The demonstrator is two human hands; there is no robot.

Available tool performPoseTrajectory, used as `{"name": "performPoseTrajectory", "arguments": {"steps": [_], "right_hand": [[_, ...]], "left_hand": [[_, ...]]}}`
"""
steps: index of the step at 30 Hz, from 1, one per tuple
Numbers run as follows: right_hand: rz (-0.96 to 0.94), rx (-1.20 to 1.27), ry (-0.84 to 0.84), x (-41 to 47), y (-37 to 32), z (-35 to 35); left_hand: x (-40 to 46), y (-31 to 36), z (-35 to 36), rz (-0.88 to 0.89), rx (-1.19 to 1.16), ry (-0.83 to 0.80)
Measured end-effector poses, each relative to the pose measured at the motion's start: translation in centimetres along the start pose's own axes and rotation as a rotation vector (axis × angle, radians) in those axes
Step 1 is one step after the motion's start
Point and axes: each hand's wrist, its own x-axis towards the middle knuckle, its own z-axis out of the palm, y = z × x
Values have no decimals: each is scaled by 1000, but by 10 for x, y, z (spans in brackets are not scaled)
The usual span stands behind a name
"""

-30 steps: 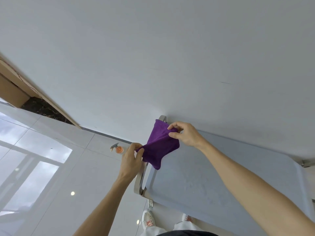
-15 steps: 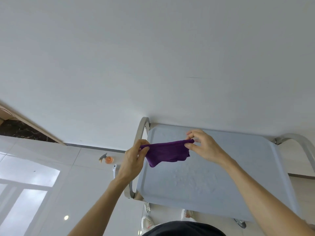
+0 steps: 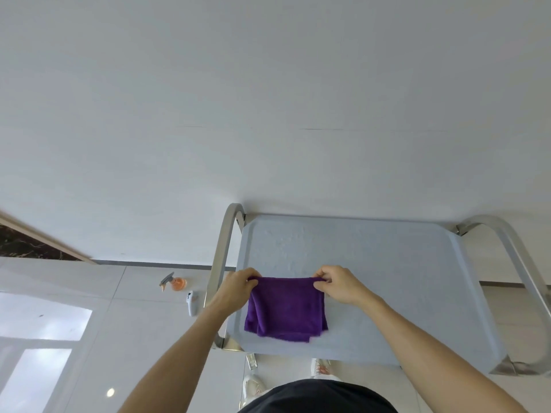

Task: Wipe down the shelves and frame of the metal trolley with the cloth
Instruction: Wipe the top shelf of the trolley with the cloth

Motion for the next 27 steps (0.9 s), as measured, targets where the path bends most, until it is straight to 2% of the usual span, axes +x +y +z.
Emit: {"name": "performPoseTrajectory", "arguments": {"steps": [5,13,19,27], "right_hand": [[-13,-172,147,10,1,5],[139,-372,20,-11,70,11],[58,-668,60,-6,100,9],[64,-779,118,13,131,22]], "left_hand": [[3,5,12,-11,-16,155],[-25,-12,51,-33,34,-5],[-11,7,72,23,69,-11],[29,26,107,111,257,63]]}}
